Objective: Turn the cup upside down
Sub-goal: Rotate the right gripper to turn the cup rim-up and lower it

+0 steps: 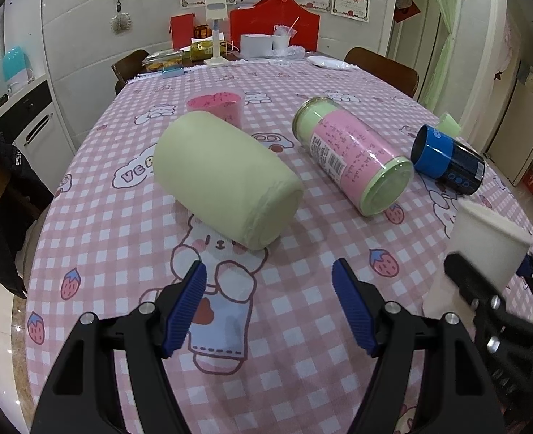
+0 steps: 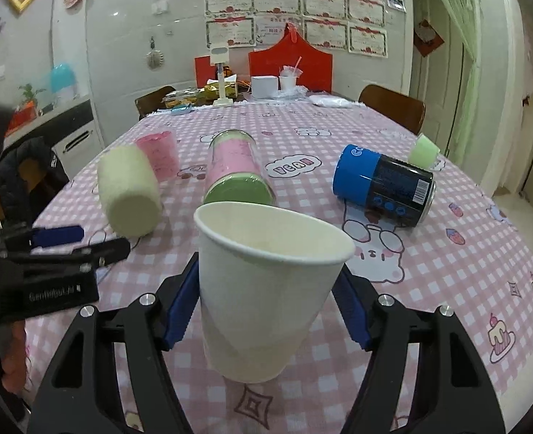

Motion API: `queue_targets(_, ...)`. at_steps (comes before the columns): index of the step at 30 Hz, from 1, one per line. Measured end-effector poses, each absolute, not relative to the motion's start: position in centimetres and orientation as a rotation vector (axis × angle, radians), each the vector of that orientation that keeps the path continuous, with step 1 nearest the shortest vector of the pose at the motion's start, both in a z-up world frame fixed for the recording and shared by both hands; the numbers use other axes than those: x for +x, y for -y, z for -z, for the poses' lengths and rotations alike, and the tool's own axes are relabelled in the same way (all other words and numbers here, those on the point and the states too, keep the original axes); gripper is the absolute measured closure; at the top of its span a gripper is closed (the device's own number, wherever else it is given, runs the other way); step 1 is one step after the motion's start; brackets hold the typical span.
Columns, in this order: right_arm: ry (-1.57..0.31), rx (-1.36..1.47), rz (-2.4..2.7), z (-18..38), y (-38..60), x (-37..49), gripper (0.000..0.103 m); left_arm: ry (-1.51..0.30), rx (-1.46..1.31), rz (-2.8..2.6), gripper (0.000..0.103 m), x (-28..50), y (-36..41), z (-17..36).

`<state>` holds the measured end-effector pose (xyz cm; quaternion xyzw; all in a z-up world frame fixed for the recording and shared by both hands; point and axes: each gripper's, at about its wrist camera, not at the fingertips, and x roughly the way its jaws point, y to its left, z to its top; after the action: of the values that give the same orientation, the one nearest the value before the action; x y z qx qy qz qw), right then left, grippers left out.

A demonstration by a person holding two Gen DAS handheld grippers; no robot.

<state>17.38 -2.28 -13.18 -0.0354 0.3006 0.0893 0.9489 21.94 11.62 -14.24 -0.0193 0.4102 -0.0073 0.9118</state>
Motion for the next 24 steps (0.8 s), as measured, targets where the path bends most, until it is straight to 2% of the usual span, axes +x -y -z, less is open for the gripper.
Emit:
queue_targets(8, -0.623, -0.085, -0.2, 13.7, 2.1, 15.8, 0.026, -0.828, -0.005, -0.01, 0.032, 19.7, -11.6, 14.3)
queue_targets(24, -0.598, 0.002, -0.202, 11.7, 3.8, 10.6, 0.025, -0.782, -0.004, -0.017, 0.032, 13.1, -9.9, 12.7)
